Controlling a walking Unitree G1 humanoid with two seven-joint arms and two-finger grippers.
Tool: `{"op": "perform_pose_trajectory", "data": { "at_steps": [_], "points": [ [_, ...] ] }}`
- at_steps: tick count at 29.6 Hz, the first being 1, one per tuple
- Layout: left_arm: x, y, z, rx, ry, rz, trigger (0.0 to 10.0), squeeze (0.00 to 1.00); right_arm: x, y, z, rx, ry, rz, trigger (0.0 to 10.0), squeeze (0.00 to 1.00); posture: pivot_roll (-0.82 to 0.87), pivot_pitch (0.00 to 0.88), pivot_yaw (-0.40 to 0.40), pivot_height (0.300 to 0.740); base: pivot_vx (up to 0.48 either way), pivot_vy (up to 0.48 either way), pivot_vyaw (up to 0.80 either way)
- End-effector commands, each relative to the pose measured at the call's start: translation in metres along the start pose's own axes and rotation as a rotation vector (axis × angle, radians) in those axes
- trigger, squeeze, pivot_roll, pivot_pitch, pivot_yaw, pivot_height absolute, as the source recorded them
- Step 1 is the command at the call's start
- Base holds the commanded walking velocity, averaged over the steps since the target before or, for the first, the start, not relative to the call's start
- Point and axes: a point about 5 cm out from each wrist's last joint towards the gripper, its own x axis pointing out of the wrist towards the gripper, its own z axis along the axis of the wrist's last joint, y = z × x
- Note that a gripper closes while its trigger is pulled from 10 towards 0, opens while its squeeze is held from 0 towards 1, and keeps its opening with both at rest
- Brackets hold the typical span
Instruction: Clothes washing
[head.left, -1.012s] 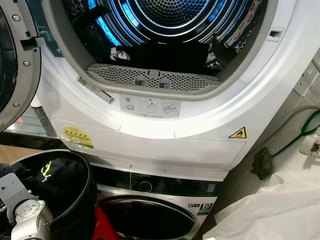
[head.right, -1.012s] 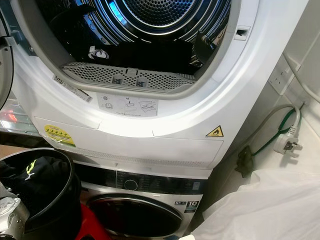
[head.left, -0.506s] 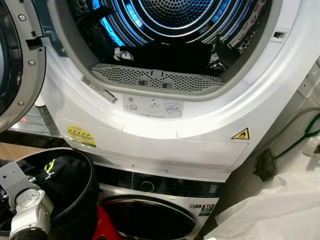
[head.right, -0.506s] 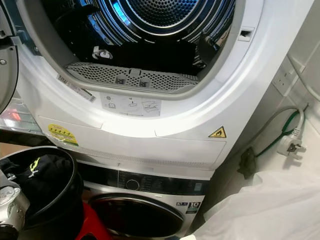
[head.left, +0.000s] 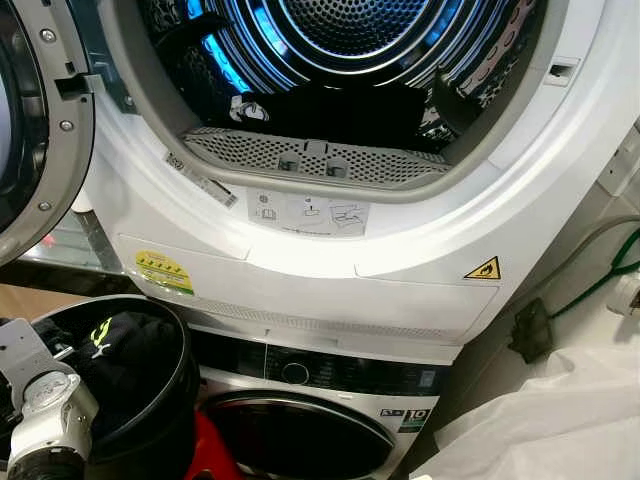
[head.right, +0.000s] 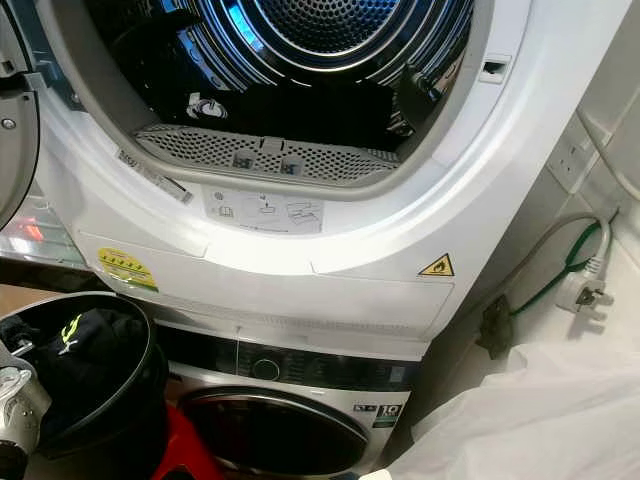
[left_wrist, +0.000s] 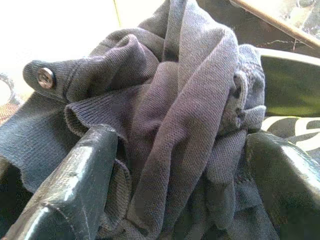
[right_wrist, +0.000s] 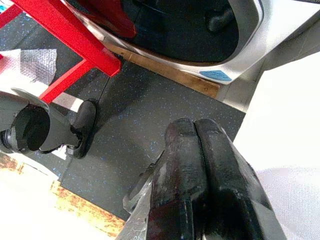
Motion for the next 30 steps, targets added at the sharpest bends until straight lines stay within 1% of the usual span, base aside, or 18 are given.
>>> {"op": "perform_pose_trajectory", "data": {
  "at_steps": [1,7,16,17,18,23,30],
  "points": [
    [0.003,0.001,0.000,0.006,0.025,-0.001,10.0,1.00,-0.002,-0.002,-0.004,0.011,0.004,-0.007,10.0,0.00,0.13,0.000,-0.030,0.740,0.000,0.000,0.00],
    [0.005,0.000,-0.003,0.010,0.053,-0.004,10.0,1.00,-0.003,-0.005,-0.008,0.007,0.012,-0.010,10.0,0.00,0.12,0.000,-0.034,0.740,0.000,0.000,0.00],
    [0.008,0.001,-0.002,0.003,0.061,0.018,10.0,1.00,-0.004,-0.006,-0.010,0.004,0.014,-0.010,10.0,0.00,0.10,0.000,-0.043,0.740,0.000,0.000,0.00],
    [0.010,0.002,0.000,0.008,0.061,0.030,10.0,0.85,-0.004,-0.006,-0.011,0.004,0.015,-0.010,10.0,0.00,0.10,0.000,-0.044,0.740,0.000,0.000,0.00],
    [0.012,0.004,0.002,0.012,0.058,0.042,10.0,0.00,-0.005,-0.007,-0.012,0.004,0.016,-0.010,10.0,0.00,0.09,0.000,-0.044,0.740,0.000,0.000,0.00],
    [0.020,0.009,0.019,0.021,0.017,0.062,10.0,0.00,-0.006,-0.009,-0.015,0.016,0.018,-0.019,10.0,0.00,0.07,0.000,-0.041,0.740,0.000,0.000,0.00],
    [0.026,0.012,0.030,0.022,0.008,0.089,10.0,0.00,-0.008,-0.011,-0.019,0.032,0.016,-0.030,10.0,0.00,0.03,0.000,-0.043,0.740,0.000,0.000,0.00]
  ]
}}
